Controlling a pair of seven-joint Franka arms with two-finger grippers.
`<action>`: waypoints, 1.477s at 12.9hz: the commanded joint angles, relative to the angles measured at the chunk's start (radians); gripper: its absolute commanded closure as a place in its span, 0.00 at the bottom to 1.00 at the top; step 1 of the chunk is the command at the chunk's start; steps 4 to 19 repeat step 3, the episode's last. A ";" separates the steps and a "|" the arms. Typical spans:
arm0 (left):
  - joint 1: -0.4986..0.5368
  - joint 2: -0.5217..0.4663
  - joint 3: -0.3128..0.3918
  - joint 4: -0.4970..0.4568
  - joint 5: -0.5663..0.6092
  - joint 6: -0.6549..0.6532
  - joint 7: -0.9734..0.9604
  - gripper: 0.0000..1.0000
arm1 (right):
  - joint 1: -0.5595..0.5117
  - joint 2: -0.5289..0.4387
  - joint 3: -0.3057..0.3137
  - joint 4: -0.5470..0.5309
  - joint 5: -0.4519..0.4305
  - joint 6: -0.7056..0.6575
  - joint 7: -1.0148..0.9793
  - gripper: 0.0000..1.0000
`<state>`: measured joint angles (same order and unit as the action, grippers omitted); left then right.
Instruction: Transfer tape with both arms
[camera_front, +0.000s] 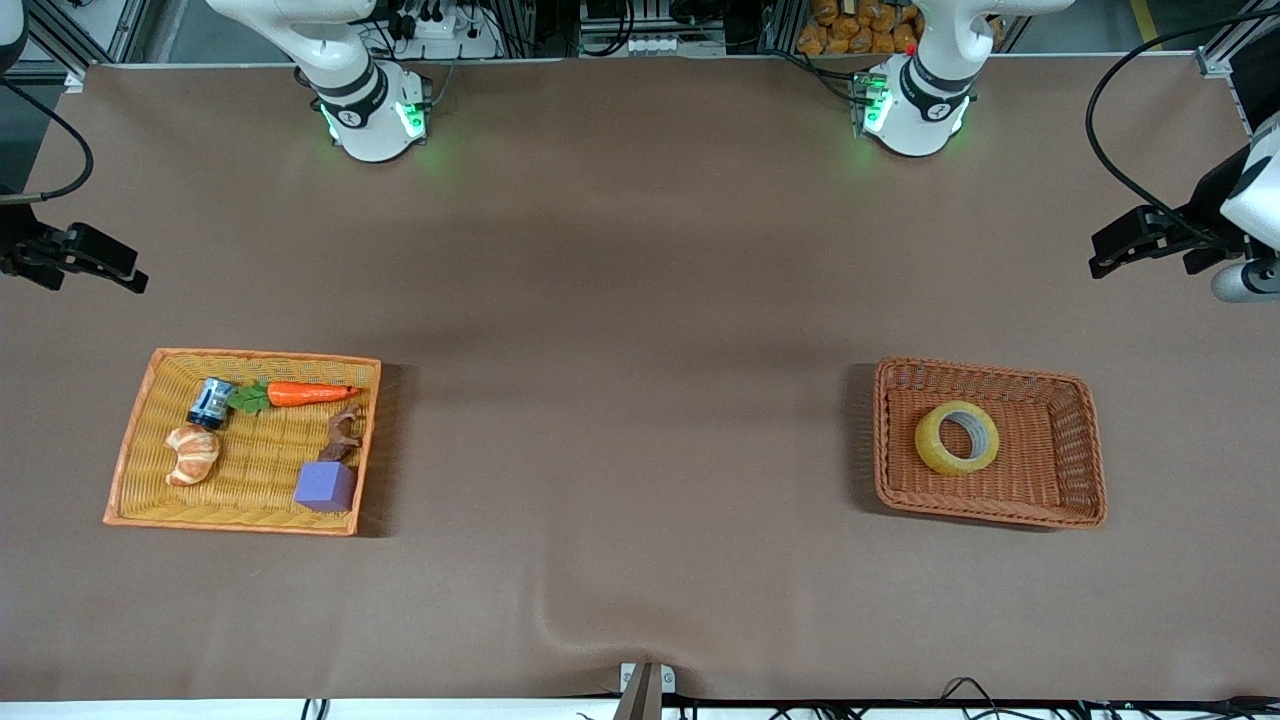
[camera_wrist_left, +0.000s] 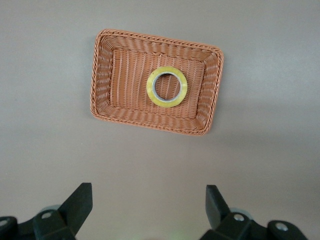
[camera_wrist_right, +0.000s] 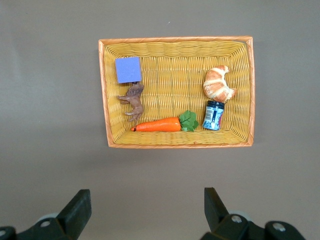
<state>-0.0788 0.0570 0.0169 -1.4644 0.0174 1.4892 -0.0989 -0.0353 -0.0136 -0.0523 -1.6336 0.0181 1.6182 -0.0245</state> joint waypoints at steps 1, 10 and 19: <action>-0.001 -0.006 0.003 0.010 0.009 -0.012 0.011 0.00 | 0.000 0.009 -0.003 0.018 0.006 -0.008 0.014 0.00; -0.002 -0.006 0.001 0.010 0.009 -0.012 0.010 0.00 | 0.002 0.009 -0.004 0.020 0.006 -0.006 0.014 0.00; -0.002 -0.006 0.001 0.010 0.009 -0.012 0.010 0.00 | 0.002 0.009 -0.004 0.020 0.006 -0.006 0.014 0.00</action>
